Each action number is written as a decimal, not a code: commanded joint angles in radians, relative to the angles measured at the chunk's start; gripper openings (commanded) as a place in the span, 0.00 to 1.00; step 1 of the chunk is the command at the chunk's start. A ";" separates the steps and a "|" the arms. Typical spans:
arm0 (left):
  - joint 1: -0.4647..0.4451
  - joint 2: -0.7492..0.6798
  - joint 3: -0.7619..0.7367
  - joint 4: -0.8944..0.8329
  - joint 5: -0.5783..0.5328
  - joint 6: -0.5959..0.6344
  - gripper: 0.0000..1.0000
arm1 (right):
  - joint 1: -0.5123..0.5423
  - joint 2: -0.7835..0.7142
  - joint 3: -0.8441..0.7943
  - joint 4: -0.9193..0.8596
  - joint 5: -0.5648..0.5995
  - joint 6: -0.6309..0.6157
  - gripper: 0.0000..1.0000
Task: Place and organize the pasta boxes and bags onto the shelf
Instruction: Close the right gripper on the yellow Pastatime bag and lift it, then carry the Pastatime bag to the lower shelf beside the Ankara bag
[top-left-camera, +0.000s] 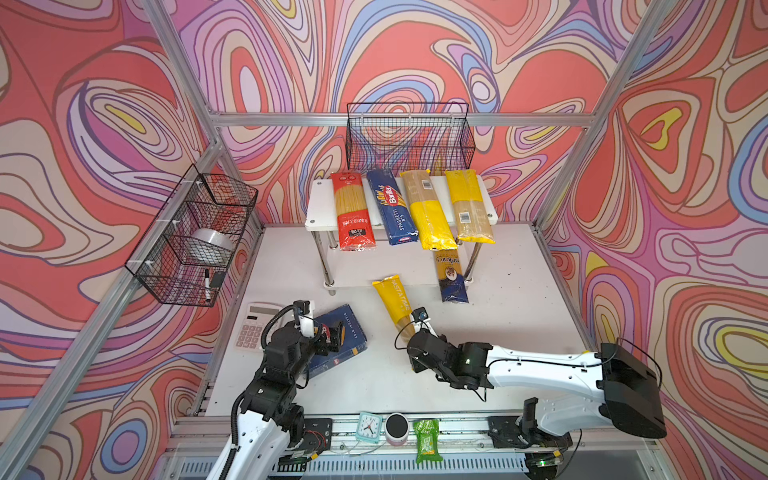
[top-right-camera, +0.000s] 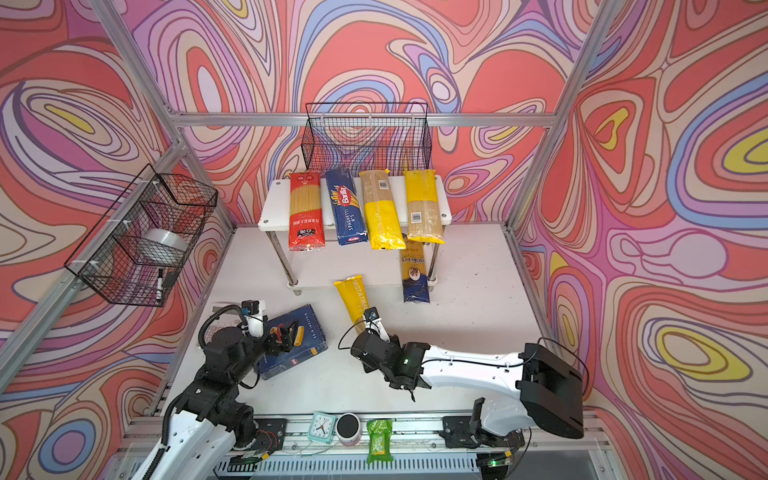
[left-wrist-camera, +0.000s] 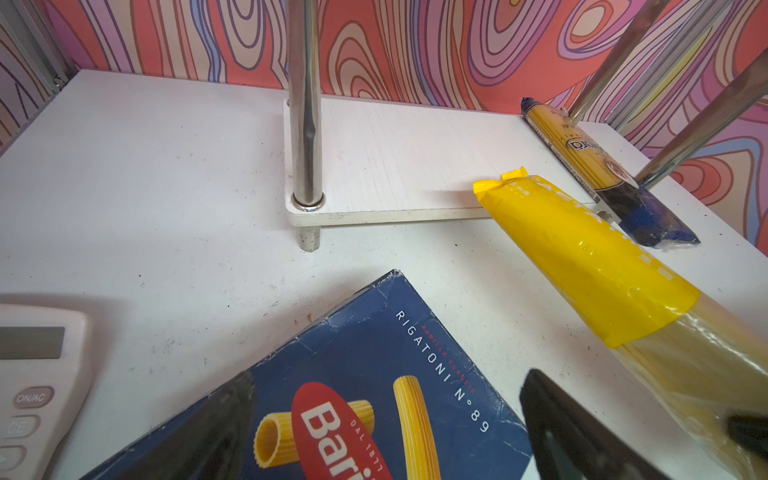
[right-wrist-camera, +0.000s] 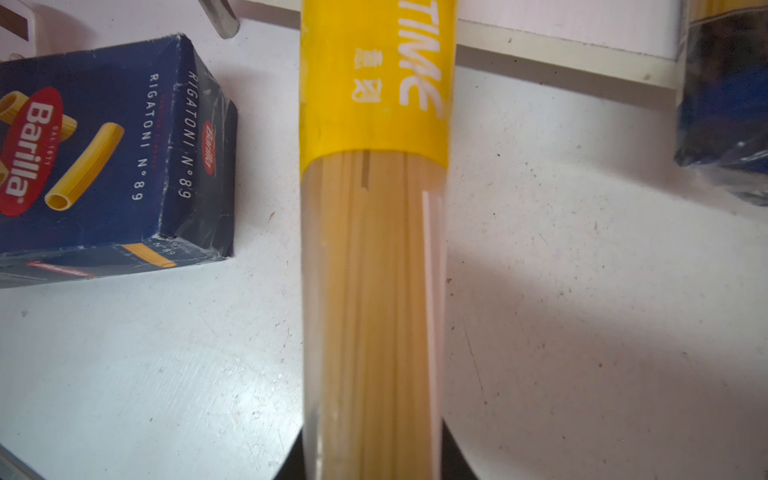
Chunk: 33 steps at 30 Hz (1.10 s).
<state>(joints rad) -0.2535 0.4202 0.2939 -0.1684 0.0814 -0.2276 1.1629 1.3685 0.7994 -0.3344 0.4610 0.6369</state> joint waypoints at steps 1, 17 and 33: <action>0.007 -0.004 -0.005 -0.008 -0.006 0.011 1.00 | -0.013 -0.055 0.025 0.077 0.095 -0.014 0.00; 0.007 0.002 -0.003 -0.006 -0.004 0.013 1.00 | -0.222 -0.038 0.081 0.149 0.024 -0.116 0.00; 0.007 0.019 0.003 -0.002 -0.005 0.011 1.00 | -0.370 0.079 0.209 0.151 -0.047 -0.164 0.00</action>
<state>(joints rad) -0.2535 0.4343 0.2939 -0.1684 0.0780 -0.2276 0.8104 1.4456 0.9436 -0.3000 0.3862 0.4904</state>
